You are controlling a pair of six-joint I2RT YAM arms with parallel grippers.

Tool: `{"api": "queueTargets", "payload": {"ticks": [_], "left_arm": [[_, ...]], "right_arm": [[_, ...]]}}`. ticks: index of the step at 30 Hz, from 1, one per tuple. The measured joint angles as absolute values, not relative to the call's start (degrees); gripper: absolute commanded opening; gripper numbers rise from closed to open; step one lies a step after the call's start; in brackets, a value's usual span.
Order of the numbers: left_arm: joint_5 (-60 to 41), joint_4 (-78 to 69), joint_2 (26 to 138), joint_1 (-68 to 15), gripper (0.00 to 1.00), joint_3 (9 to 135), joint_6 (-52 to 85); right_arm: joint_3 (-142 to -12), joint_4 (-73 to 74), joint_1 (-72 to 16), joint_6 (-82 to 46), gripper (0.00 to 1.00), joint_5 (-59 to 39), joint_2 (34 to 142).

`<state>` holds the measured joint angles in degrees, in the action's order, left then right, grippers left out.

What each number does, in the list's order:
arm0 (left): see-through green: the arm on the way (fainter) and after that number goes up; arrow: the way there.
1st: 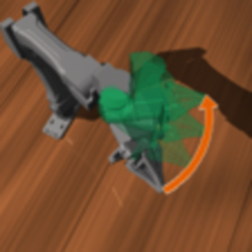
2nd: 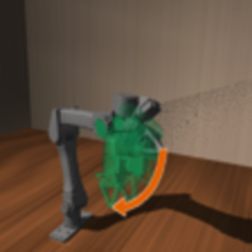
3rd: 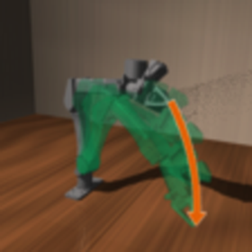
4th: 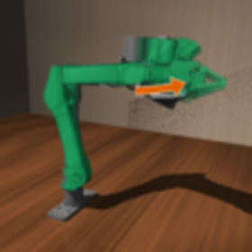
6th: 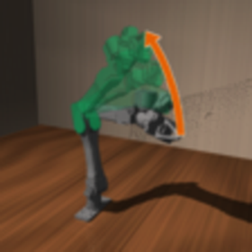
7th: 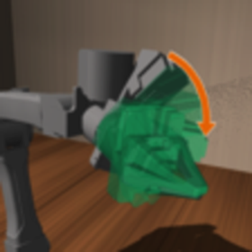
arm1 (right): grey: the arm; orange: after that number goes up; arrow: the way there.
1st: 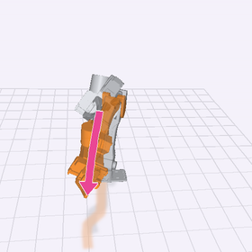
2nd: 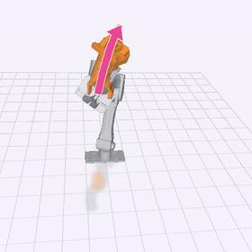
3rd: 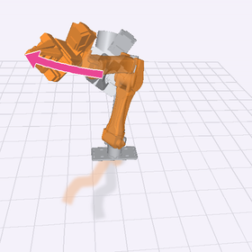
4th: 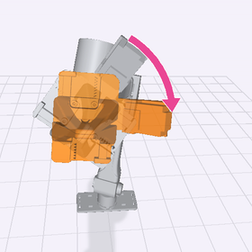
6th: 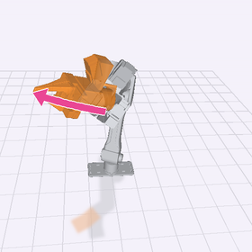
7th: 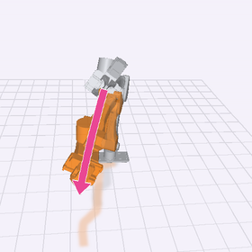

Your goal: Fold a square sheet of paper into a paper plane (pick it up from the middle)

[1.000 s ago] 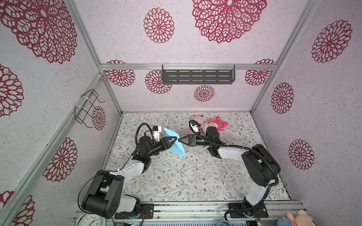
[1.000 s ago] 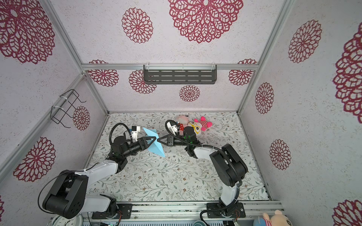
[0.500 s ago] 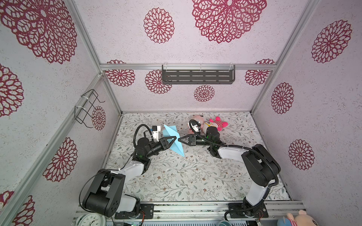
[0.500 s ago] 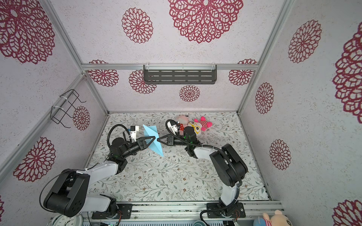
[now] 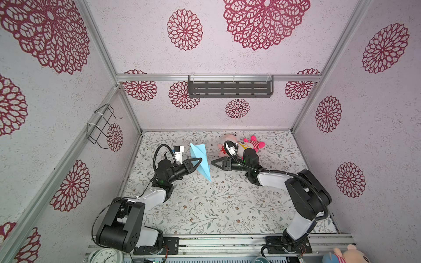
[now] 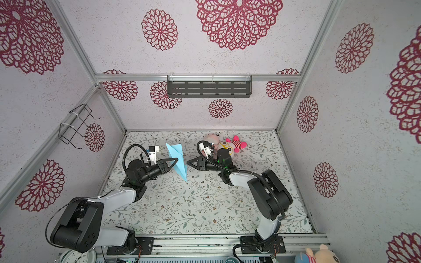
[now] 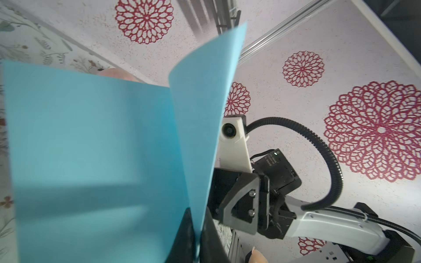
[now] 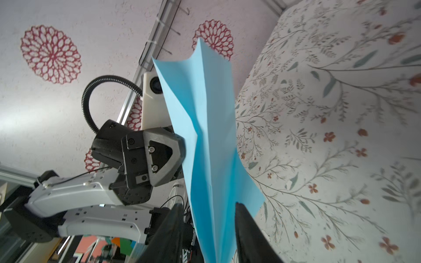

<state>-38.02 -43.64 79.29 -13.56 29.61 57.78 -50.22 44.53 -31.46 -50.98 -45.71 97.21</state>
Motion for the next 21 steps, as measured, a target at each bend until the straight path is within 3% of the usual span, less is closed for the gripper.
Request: {"api": "queueTargets", "payload": {"ticks": [4, 11, 16, 21], "left_arm": [[-30.5, -21.0, 76.1, -14.0, 0.12, 36.0, 48.8], [-4.7, 14.1, 77.2, -20.5, 0.11, 54.7, 34.7], [16.8, 32.6, 88.2, -26.6, 0.11, 66.6, 31.5], [31.3, 45.5, 102.8, -30.7, 0.11, 75.3, 31.7]], "right_arm": [[-49.1, 31.5, -29.5, -40.3, 0.7, -34.2, 88.8], [-45.6, 19.9, -29.1, -27.2, 0.76, -12.1, 75.9], [-43.7, 14.2, -28.6, -24.0, 0.75, -2.6, 73.1], [-43.4, 10.3, -27.9, -24.0, 0.75, 1.2, 73.3]]}}
